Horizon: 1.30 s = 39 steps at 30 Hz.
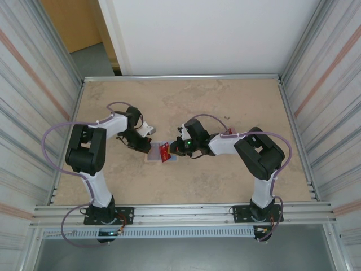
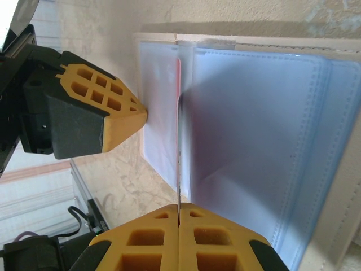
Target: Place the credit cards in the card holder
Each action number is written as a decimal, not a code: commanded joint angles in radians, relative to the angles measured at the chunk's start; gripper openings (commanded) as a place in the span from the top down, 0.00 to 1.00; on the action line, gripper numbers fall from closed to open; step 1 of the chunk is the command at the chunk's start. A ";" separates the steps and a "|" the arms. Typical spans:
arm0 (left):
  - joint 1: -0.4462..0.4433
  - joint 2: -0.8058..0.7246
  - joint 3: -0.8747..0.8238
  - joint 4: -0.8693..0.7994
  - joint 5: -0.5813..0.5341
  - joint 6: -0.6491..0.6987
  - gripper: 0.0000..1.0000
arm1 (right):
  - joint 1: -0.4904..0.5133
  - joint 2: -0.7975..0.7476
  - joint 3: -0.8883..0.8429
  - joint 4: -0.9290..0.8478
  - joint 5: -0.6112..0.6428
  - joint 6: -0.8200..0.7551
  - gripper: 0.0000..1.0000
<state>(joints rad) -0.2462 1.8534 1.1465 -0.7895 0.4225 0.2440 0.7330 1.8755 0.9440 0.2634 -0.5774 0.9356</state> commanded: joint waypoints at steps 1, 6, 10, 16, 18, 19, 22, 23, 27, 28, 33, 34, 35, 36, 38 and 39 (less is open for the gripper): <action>-0.004 0.030 0.005 -0.017 -0.034 0.020 1.00 | 0.007 -0.014 0.007 -0.001 -0.011 0.000 1.00; -0.003 0.034 0.004 -0.015 -0.033 0.020 1.00 | 0.007 -0.005 0.006 0.007 -0.018 0.003 1.00; -0.003 0.033 0.005 -0.016 -0.037 0.020 1.00 | 0.006 -0.025 -0.002 0.004 -0.002 -0.001 1.00; -0.004 0.033 0.004 -0.014 -0.037 0.020 1.00 | 0.006 -0.041 0.004 -0.013 0.007 -0.013 1.00; -0.003 0.032 0.004 -0.015 -0.039 0.020 1.00 | 0.006 -0.038 0.003 -0.012 0.004 -0.013 1.00; -0.003 0.033 0.004 -0.015 -0.037 0.021 1.00 | 0.006 -0.038 0.000 -0.013 0.005 -0.013 1.00; -0.004 0.030 0.002 -0.014 -0.039 0.020 1.00 | 0.006 -0.045 -0.007 -0.012 0.011 -0.015 1.00; -0.003 0.030 0.001 -0.013 -0.040 0.020 1.00 | 0.005 -0.044 -0.007 -0.012 0.011 -0.016 1.00; -0.003 0.029 0.001 -0.011 -0.038 0.020 1.00 | 0.008 -0.020 0.004 -0.005 -0.014 -0.011 1.00; -0.004 0.028 0.002 -0.012 -0.038 0.020 1.00 | 0.010 -0.015 0.008 -0.004 -0.015 -0.011 1.00; -0.002 0.024 -0.001 -0.012 -0.037 0.020 1.00 | 0.008 0.007 0.022 -0.023 -0.016 -0.016 1.00; -0.003 0.025 -0.001 -0.012 -0.039 0.021 1.00 | 0.007 0.012 0.019 -0.023 -0.016 -0.015 1.00; -0.004 0.024 -0.001 -0.013 -0.039 0.020 1.00 | 0.006 0.019 0.018 -0.021 -0.016 -0.014 1.00; -0.003 0.024 0.000 -0.013 -0.038 0.021 1.00 | 0.006 0.025 0.014 -0.013 -0.018 -0.010 1.00; -0.003 0.022 -0.002 -0.011 -0.039 0.020 1.00 | 0.008 0.035 0.010 0.007 -0.026 0.002 1.00; -0.003 0.021 -0.004 -0.011 -0.038 0.019 1.00 | 0.008 0.039 0.010 0.013 -0.028 0.005 1.00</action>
<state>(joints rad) -0.2462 1.8534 1.1465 -0.7895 0.4206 0.2440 0.7357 1.8893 0.9443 0.2634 -0.5816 0.9352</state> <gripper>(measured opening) 0.052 0.046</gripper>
